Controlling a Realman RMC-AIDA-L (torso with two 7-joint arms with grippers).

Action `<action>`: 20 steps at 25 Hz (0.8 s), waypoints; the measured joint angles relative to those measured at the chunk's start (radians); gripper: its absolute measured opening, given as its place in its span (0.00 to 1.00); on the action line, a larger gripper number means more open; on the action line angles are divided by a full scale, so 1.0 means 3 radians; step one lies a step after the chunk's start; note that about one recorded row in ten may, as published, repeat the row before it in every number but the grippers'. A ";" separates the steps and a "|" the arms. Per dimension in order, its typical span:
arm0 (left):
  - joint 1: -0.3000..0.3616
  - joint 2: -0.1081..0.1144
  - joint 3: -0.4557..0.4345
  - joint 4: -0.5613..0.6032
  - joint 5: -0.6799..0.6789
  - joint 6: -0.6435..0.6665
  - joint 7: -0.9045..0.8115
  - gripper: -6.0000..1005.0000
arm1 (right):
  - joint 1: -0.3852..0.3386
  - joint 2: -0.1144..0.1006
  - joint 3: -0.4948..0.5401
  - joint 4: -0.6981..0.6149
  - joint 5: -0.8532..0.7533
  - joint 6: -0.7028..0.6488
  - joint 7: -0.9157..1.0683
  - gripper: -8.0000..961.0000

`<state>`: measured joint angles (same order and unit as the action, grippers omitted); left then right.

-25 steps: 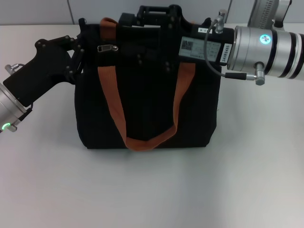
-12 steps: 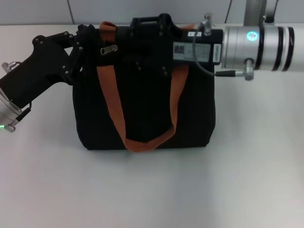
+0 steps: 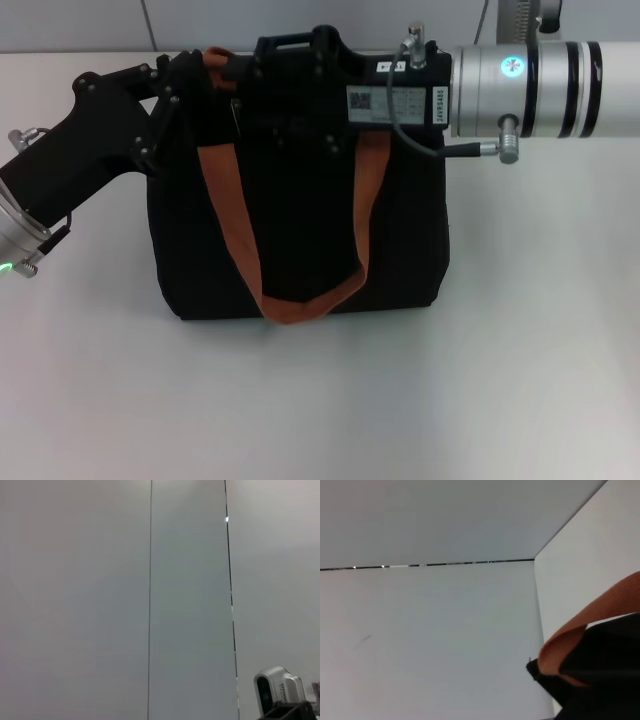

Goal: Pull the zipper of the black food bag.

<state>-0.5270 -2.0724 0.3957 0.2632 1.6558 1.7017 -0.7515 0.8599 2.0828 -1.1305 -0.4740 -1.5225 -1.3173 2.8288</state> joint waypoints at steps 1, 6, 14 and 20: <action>0.0000 0.0000 0.0000 0.0000 0.0000 0.0000 0.0000 0.03 | 0.0000 0.0000 0.0000 0.0000 0.0000 0.0000 0.0000 0.55; -0.0004 0.0000 -0.0002 -0.0001 -0.0010 -0.0013 -0.0001 0.03 | -0.0065 -0.0008 0.0000 -0.0196 -0.0107 -0.0082 -0.0394 0.55; -0.0022 -0.0009 -0.0002 -0.0004 -0.0013 -0.0025 0.0001 0.03 | -0.0364 0.0006 0.0012 -0.0544 0.0084 -0.0450 -0.2227 0.55; -0.0045 -0.0011 0.0002 -0.0004 -0.0010 -0.0013 0.0011 0.03 | -0.0540 0.0008 -0.0110 -0.0542 0.0099 -0.0497 -0.3569 0.55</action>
<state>-0.5404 -2.0758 0.3962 0.2619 1.6529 1.6980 -0.7481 0.6978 2.0853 -1.1634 -0.6367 -1.4929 -1.4664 1.7581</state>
